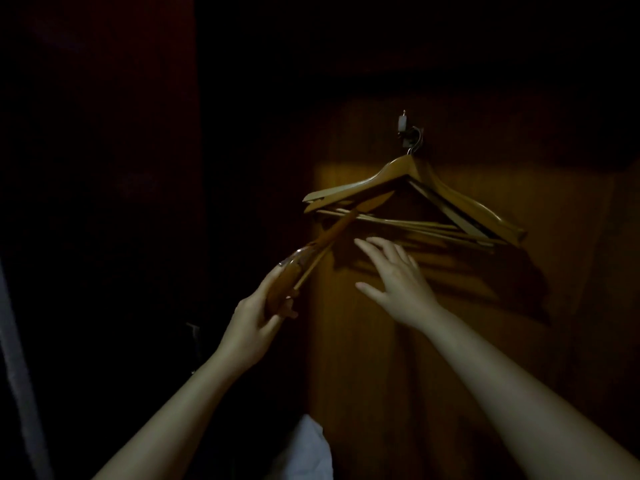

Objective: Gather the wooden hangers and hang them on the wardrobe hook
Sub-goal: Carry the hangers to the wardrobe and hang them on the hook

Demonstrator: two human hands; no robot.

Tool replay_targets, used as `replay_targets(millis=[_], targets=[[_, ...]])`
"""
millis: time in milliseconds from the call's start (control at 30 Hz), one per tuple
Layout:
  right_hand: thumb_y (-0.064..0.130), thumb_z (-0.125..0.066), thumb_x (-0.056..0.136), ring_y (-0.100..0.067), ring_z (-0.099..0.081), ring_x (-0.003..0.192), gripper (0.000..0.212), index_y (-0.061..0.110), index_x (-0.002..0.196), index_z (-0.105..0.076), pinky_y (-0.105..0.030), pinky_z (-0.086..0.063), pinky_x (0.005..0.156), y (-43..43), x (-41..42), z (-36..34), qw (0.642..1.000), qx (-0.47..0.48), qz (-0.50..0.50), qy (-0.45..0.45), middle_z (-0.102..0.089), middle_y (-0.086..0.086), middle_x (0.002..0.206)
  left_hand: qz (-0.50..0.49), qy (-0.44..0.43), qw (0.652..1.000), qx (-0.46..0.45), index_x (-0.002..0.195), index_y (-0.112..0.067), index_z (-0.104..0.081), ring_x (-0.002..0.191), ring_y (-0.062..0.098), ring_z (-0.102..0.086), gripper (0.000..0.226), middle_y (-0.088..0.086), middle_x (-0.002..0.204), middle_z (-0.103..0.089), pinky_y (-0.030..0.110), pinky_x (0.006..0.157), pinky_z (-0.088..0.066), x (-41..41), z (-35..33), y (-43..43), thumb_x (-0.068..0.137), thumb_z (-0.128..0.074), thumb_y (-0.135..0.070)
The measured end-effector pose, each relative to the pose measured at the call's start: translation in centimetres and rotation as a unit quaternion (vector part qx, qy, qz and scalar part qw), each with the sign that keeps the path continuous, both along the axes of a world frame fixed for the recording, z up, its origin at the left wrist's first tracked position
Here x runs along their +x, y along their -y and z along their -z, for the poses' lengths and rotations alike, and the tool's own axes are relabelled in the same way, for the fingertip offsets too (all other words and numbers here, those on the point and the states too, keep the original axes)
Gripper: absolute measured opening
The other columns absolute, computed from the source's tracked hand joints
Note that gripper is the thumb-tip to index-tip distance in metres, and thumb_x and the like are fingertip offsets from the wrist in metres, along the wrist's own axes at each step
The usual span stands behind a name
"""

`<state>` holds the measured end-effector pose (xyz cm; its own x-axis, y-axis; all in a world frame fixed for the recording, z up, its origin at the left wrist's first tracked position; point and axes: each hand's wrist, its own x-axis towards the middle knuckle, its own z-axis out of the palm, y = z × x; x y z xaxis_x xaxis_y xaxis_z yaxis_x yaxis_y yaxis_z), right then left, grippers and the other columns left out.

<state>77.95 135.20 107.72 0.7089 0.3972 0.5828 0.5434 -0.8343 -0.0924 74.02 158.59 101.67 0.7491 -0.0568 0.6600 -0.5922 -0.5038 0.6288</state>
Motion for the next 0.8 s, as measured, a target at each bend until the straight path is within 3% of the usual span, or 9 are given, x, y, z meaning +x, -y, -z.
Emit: replay_targets(millis=[133, 267, 367, 500, 567, 633, 700, 800], targets=[[0.037, -0.058, 0.088, -0.012, -0.016, 0.142, 0.074, 0.031, 0.148, -0.015, -0.033, -0.014, 0.116, -0.6, -2.5, 0.1, 0.997, -0.055, -0.043, 0.036, -0.02, 0.006, 0.153, 0.098, -0.047, 0.993, -0.036, 0.123, -0.041, -0.042, 0.08, 0.021, -0.071, 0.046, 0.005, 0.1, -0.067, 0.027, 0.06, -0.057, -3.2, -0.7, 0.7, 0.091, -0.051, -0.009], [0.027, -0.063, 0.085, -0.012, -0.023, 0.14, 0.07, 0.024, 0.144, -0.025, -0.028, -0.007, 0.116, -0.3, -4.0, -0.2, 0.995, -0.073, -0.053, 0.038, -0.031, 0.006, 0.148, 0.15, -0.104, 0.983, -0.027, 0.116, -0.039, -0.046, 0.085, 0.027, -0.069, 0.034, 0.012, 0.106, -0.064, 0.024, 0.057, -0.055, -4.1, -1.9, 1.8, 0.091, -0.052, -0.018], [0.022, -0.064, 0.084, -0.016, -0.043, 0.127, 0.049, 0.019, 0.128, -0.043, -0.03, -0.021, 0.112, 0.8, -4.7, -0.7, 0.997, -0.036, -0.039, 0.055, -0.049, 0.004, 0.129, 0.166, -0.116, 0.979, -0.011, 0.11, -0.037, -0.048, 0.085, 0.03, -0.068, 0.028, 0.015, 0.107, -0.063, 0.024, 0.058, -0.055, -3.9, -2.8, 3.2, 0.09, -0.053, -0.018], [0.019, -0.063, 0.085, -0.021, -0.054, 0.115, 0.044, 0.016, 0.125, -0.045, -0.032, -0.043, 0.09, 3.3, -4.7, -1.1, 0.998, -0.007, -0.024, 0.062, -0.053, 0.0, 0.123, 0.171, -0.093, 0.981, 0.002, 0.104, -0.029, -0.052, 0.079, 0.012, -0.07, 0.021, 0.01, 0.102, -0.064, 0.016, 0.058, -0.052, -3.2, -4.6, 5.7, 0.09, -0.054, -0.014], [0.024, -0.059, 0.088, -0.023, -0.056, 0.116, 0.055, 0.016, 0.137, -0.037, -0.035, -0.048, 0.088, 4.6, -4.3, -1.3, 0.994, -0.012, -0.01, 0.104, -0.053, -0.002, 0.129, 0.129, -0.059, 0.99, 0.02, 0.115, -0.027, -0.049, 0.08, 0.006, -0.069, 0.028, 0.004, 0.104, -0.064, 0.017, 0.062, -0.054, -2.3, -5.6, 6.7, 0.089, -0.057, -0.021], [0.029, -0.057, 0.09, -0.024, -0.063, 0.107, 0.064, 0.02, 0.145, -0.025, -0.037, -0.055, 0.078, 5.7, -3.8, -1.4, 0.988, -0.024, 0.008, 0.155, -0.057, -0.005, 0.128, 0.064, -0.015, 0.997, 0.048, 0.13, -0.024, -0.043, 0.093, 0.005, -0.066, 0.047, 0.002, 0.116, -0.062, 0.026, 0.077, -0.058, -1.1, -6.4, 7.6, 0.086, -0.059, -0.03], [0.029, -0.058, 0.089, -0.023, -0.068, 0.092, 0.069, 0.026, 0.145, -0.018, -0.036, -0.058, 0.063, 6.8, -3.3, -1.8, 0.981, -0.027, 0.023, 0.192, -0.062, -0.005, 0.117, 0.007, 0.028, 0.997, 0.076, 0.138, -0.027, -0.033, 0.112, 0.013, -0.059, 0.061, 0.002, 0.13, -0.055, 0.035, 0.09, -0.055, 0.0, -7.1, 8.9, 0.084, -0.06, -0.036], [0.027, -0.058, 0.088, -0.024, -0.067, 0.087, 0.072, 0.029, 0.145, -0.015, -0.034, -0.056, 0.059, 8.4, -2.5, -2.6, 0.976, 0.006, 0.05, 0.21, -0.06, -0.005, 0.116, -0.056, 0.098, 0.982, 0.15, 0.143, -0.033, -0.019, 0.123, 0.016, -0.049, 0.071, 0.0, 0.142, -0.042, 0.036, 0.098, -0.049, 1.6, -8.0, 11.1, 0.086, -0.06, -0.037]])
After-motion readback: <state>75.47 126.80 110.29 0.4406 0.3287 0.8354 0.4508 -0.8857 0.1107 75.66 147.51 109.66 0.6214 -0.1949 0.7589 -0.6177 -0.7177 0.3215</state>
